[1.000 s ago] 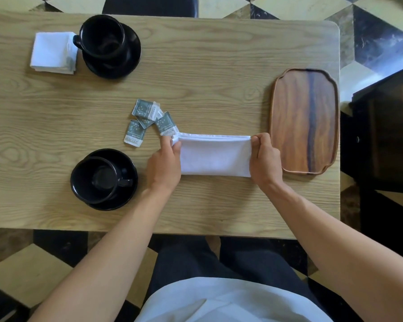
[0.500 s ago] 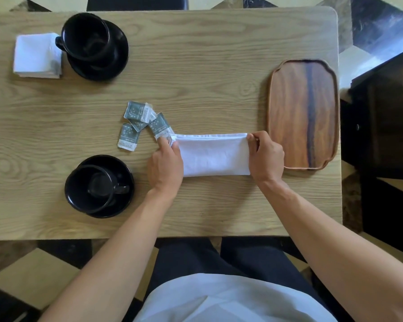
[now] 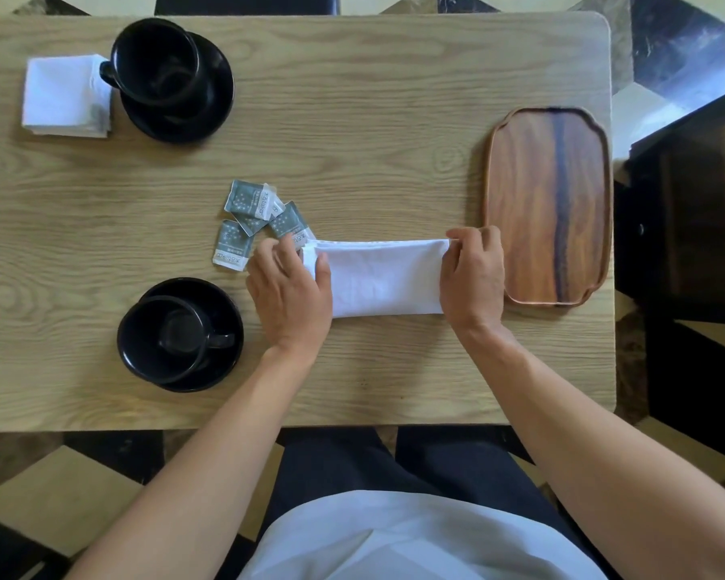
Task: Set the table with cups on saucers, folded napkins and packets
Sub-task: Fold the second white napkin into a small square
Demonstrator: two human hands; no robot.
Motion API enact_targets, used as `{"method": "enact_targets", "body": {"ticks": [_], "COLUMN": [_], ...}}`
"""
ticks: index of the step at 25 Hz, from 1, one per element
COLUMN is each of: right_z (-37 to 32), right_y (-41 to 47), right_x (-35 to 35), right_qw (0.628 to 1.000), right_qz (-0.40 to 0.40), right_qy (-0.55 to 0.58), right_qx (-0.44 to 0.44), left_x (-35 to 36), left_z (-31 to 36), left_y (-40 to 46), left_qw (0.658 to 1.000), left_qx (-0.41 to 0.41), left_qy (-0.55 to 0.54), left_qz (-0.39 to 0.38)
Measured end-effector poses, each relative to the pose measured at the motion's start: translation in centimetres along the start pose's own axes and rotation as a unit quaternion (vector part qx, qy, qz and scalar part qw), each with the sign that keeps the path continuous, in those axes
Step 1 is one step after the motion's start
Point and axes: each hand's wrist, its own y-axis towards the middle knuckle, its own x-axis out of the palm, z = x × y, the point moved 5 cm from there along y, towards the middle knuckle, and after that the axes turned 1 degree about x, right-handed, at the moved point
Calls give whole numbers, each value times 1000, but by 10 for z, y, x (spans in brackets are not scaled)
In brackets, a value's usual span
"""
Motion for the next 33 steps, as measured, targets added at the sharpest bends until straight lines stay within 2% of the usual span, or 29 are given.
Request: {"method": "enact_targets", "body": {"ticks": [1, 3, 5, 8, 11, 14, 18, 21, 23, 25, 29, 33], "right_z": [-10, -32, -46, -31, -6, -2, -7, -17, -23, -26, -25, -21], "right_y": [-7, -23, -34, -33, -31, -30, -29, -24, -15, -3, 18, 28], "right_x": [2, 14, 34, 54, 62, 69, 63, 51, 39, 31, 26, 21], "right_qw": [999, 987, 965, 939, 924, 921, 926, 940, 947, 947, 948, 934], "right_qz": [7, -10, -73, -163, -156, -151, -159, -161, -120, -120, -221, -326], "right_qy": [-20, -62, -86, -172, -226, -227, -222, -189, -198, -219, -200, -148], "right_qx": [-45, -150, -236, -250, -265, -278, -262, -234, -221, -201, -110, -9], "left_x": [1, 15, 34, 50, 59, 63, 59, 43, 32, 27, 26, 32], "left_z": [6, 24, 34, 26, 20, 18, 21, 23, 21, 22, 36, 56], "left_y": [-4, -18, -32, -30, -28, -26, -26, -26, -31, -47, -76, -91], "left_qw": [999, 987, 966, 959, 951, 948, 945, 951, 946, 927, 889, 907], "left_qx": [40, 148, 225, 235, 264, 267, 267, 273, 304, 366, 452, 418], "left_qy": [19, 51, 84, 98, 115, 126, 122, 74, 53, 46, 51, 30], "left_qz": [8, -42, -98, -124, -117, -121, -141, -129, -96, -73, -44, -46]}}
